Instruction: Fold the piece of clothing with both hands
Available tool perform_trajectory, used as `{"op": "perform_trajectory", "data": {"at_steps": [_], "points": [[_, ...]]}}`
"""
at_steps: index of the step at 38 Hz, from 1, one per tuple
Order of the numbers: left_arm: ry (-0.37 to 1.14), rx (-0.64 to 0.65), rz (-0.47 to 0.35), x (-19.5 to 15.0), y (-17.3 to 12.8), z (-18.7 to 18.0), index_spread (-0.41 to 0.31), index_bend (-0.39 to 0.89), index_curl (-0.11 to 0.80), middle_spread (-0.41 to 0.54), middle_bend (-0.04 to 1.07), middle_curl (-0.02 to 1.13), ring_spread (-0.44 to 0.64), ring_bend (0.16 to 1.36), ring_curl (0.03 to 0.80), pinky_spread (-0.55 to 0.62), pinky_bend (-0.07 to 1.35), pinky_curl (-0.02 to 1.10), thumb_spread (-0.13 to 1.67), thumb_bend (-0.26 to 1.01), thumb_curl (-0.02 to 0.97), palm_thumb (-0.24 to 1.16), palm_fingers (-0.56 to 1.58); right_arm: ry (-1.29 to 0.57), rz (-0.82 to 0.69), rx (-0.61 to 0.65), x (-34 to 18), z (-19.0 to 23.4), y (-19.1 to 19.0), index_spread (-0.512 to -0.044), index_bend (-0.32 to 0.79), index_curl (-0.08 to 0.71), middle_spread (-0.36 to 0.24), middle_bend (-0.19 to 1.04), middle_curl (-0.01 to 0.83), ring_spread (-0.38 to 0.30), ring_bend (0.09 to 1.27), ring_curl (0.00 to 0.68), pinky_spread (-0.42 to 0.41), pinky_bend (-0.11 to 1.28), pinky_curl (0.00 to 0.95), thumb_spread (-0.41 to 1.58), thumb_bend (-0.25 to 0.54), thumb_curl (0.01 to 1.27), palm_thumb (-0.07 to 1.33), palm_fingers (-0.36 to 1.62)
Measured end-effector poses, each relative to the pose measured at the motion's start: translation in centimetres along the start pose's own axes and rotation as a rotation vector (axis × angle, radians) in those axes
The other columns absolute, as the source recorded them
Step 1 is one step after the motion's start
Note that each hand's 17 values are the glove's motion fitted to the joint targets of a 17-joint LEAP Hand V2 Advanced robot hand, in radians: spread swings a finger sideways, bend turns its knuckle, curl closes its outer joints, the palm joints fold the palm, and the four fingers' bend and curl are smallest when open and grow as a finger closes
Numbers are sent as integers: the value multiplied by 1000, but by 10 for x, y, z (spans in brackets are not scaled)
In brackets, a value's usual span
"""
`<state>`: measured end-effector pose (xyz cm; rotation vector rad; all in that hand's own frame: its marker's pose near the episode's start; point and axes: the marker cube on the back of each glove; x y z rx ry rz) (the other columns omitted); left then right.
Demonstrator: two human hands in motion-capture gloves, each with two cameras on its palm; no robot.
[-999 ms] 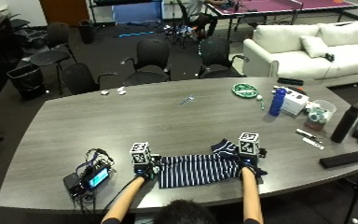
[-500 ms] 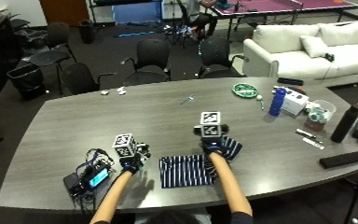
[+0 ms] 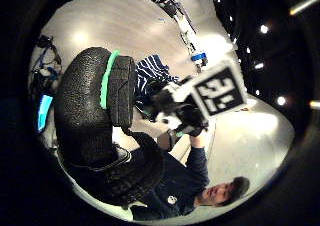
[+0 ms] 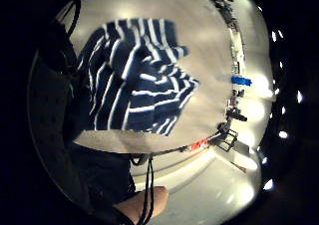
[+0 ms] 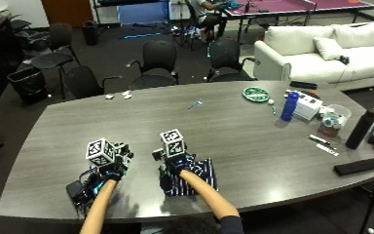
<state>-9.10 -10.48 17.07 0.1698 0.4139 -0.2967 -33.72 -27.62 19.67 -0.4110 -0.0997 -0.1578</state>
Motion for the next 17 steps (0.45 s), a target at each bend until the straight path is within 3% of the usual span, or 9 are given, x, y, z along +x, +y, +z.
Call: {"op": "perform_trajectory", "data": {"at_steps": [2,5,12,17], "points": [[-12,-3,-23,-1,-1,-2,-39,184,400,123,181,330,300,453,312,263,190,340,1361,-5,278,260,352,-6,-20,143,12,-20,6,-220,63,231,-144,155,429,-230,585,465,-335,775,421,888,-28,597,787,1031],[-30,-5,-31,0,-8,-3,-41,186,404,121,177,332,294,449,311,259,185,338,1363,-7,277,263,358,-37,12,240,41,-52,31,-215,78,226,-136,167,426,-223,570,458,-324,748,413,962,-16,577,785,1043],[-103,-8,12,30,-6,-20,-43,180,406,117,178,336,287,443,310,249,182,333,1366,-8,274,267,363,-87,73,303,99,-77,67,-208,90,227,-129,173,423,-210,534,444,-309,708,398,1074,-10,541,801,1066],[-117,-3,36,40,-11,-18,-43,182,407,116,175,338,284,440,309,246,182,329,1361,-11,272,263,365,-117,112,301,127,-71,66,-206,92,229,-126,174,420,-201,521,439,-304,679,390,1118,-12,520,807,1071]]}}
